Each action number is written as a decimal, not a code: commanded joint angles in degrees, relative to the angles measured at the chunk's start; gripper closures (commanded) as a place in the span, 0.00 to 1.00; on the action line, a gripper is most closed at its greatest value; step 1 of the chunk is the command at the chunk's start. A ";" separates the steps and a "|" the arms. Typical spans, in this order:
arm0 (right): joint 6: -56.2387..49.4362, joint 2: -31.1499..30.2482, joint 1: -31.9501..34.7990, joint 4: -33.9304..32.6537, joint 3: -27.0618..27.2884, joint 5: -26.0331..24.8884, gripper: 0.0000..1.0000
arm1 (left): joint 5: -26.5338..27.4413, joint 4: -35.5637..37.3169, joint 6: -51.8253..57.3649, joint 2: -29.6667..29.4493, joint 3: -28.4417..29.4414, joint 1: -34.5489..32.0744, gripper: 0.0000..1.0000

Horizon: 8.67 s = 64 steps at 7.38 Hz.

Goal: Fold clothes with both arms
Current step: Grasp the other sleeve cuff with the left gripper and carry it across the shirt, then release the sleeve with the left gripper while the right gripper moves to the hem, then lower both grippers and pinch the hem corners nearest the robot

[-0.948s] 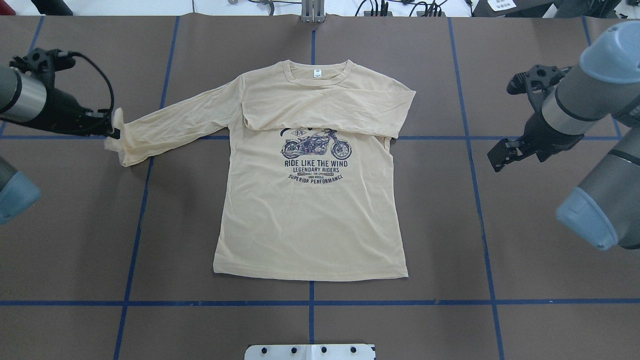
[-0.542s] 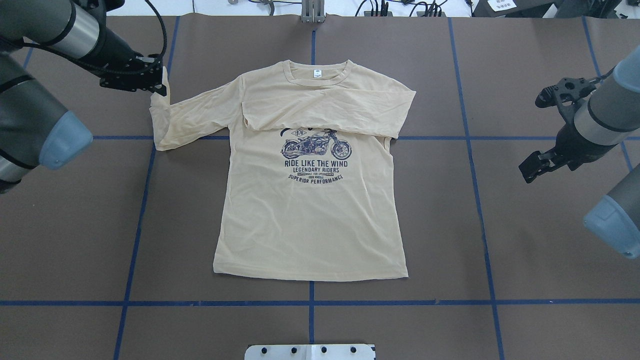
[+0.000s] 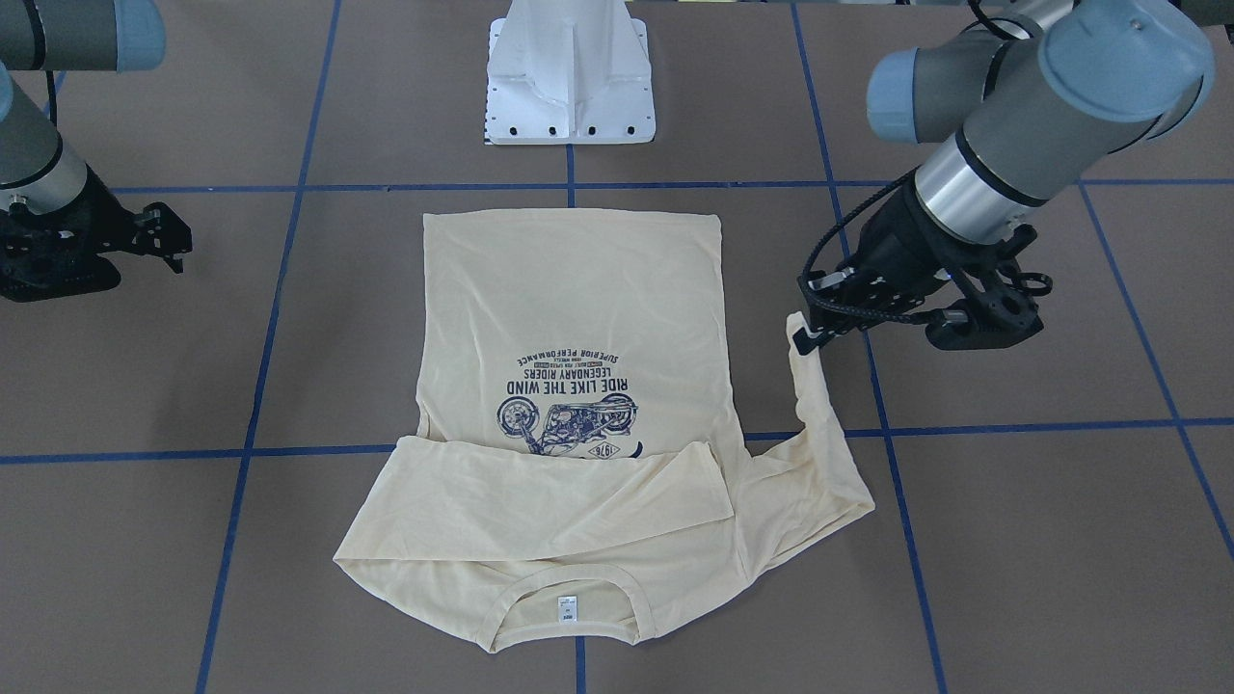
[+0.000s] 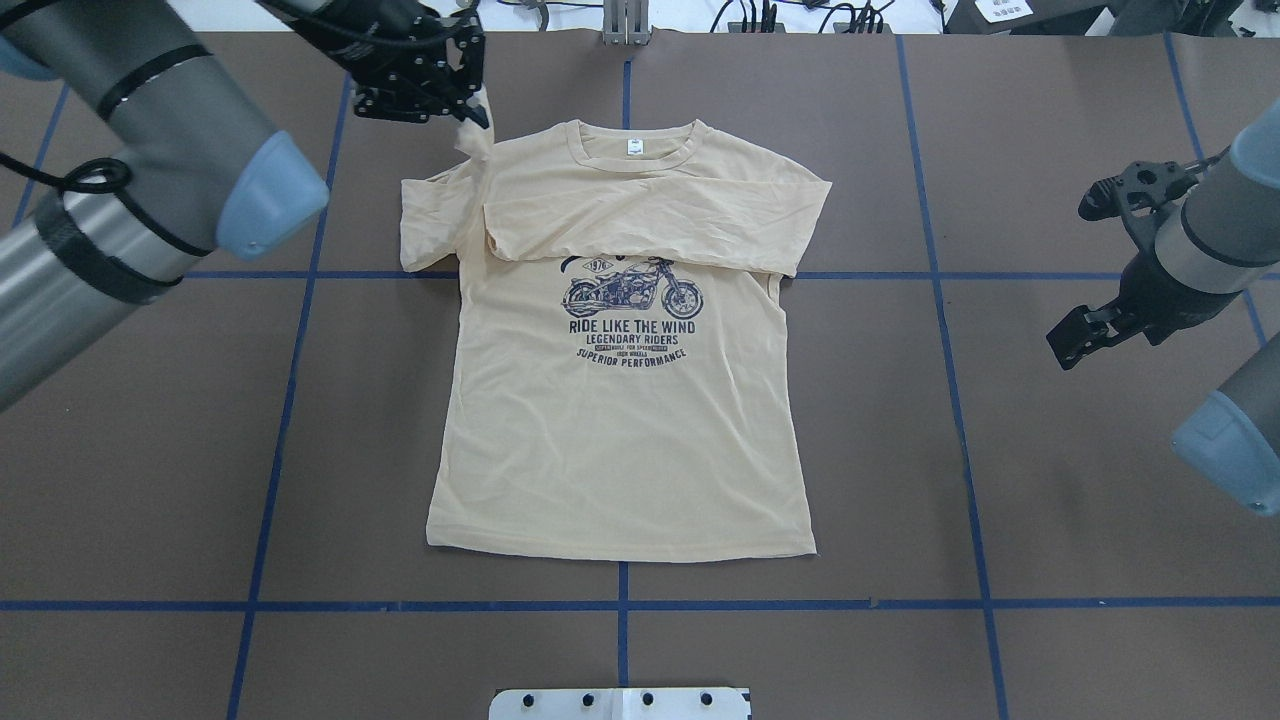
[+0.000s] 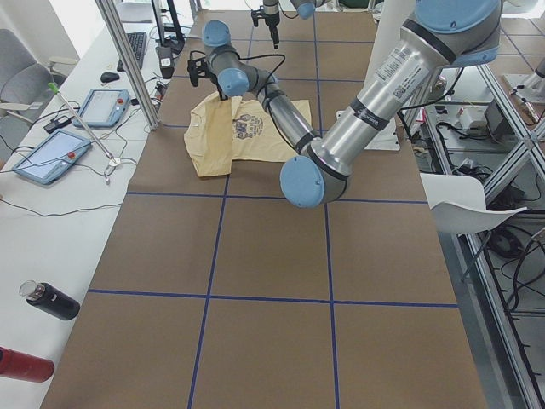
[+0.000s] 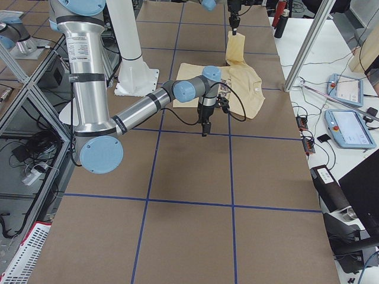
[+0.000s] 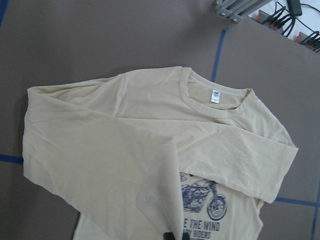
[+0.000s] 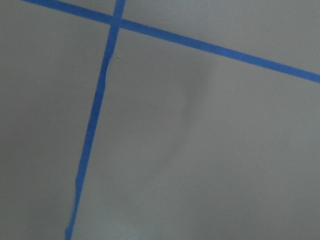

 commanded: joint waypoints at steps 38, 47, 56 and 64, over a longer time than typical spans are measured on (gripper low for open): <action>48.07 9.52 -34.26 24.37 -6.44 -15.42 0.13 | 27.95 2.42 0.94 19.10 -17.85 21.87 0.00; 48.07 9.26 -34.26 24.37 -6.18 -14.37 1.00 | 28.04 2.33 0.85 19.19 -17.68 21.87 0.00; 48.42 9.61 -33.38 24.46 -2.84 -14.45 1.00 | 28.13 9.14 0.33 22.62 -17.94 26.08 0.01; 48.42 9.70 -32.85 24.63 -2.22 -14.45 1.00 | 28.04 11.03 0.24 24.02 -15.57 34.79 0.49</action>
